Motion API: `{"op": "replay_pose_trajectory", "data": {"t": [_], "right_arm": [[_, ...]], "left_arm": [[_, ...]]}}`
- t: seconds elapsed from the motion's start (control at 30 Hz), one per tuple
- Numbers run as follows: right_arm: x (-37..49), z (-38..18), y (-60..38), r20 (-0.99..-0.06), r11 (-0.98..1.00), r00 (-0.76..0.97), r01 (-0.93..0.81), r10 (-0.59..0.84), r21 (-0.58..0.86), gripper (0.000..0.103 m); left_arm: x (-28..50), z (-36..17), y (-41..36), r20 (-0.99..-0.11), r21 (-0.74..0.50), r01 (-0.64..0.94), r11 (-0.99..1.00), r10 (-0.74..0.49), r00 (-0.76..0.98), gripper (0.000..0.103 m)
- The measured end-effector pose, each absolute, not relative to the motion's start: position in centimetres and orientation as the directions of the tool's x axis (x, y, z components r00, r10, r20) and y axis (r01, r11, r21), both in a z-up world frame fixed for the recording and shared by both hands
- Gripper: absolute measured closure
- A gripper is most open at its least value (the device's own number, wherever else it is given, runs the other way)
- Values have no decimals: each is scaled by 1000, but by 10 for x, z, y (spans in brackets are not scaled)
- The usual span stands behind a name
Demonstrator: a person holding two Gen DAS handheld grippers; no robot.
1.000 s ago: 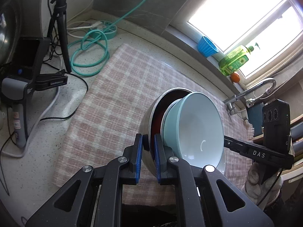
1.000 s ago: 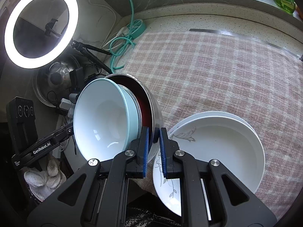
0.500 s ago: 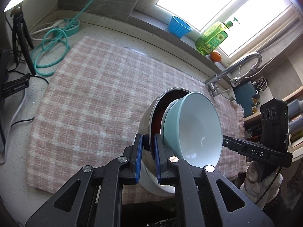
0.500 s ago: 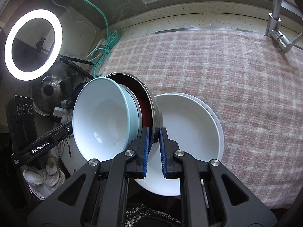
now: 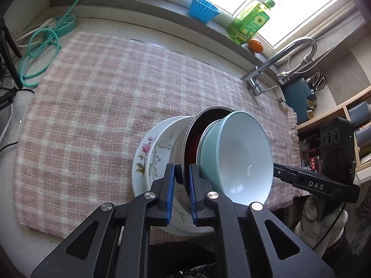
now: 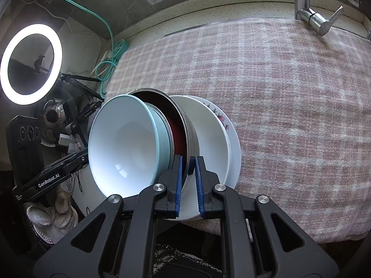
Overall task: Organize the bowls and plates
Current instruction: 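Carry the nested bowls onto the white plate stack and set them down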
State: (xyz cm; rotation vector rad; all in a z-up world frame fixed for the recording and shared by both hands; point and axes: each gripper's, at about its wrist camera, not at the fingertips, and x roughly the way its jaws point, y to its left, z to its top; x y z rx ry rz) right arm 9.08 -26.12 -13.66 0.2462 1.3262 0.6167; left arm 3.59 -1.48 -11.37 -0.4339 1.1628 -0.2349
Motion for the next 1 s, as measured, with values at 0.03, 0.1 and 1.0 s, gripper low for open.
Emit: {"op": "replay_pose_trajectory", "data": {"t": [0.03,0.1,1.0], "right_arm": [[90,-137,-263,-828,817,111,-276,550,506,91],[89,-139,-265,-828,818,108,-272,550,507,91],[85,-135,-264,-829,820,137,-304,542,486,84]], "left_arm": [[36,-114,-16,-834,-446,-42,894,-398,383,94],[36,-115,-17,-837,-443,-42,896,-396,378,94],[37,-124,-18,-865,-383,-63,922,-334,375,91]]}}
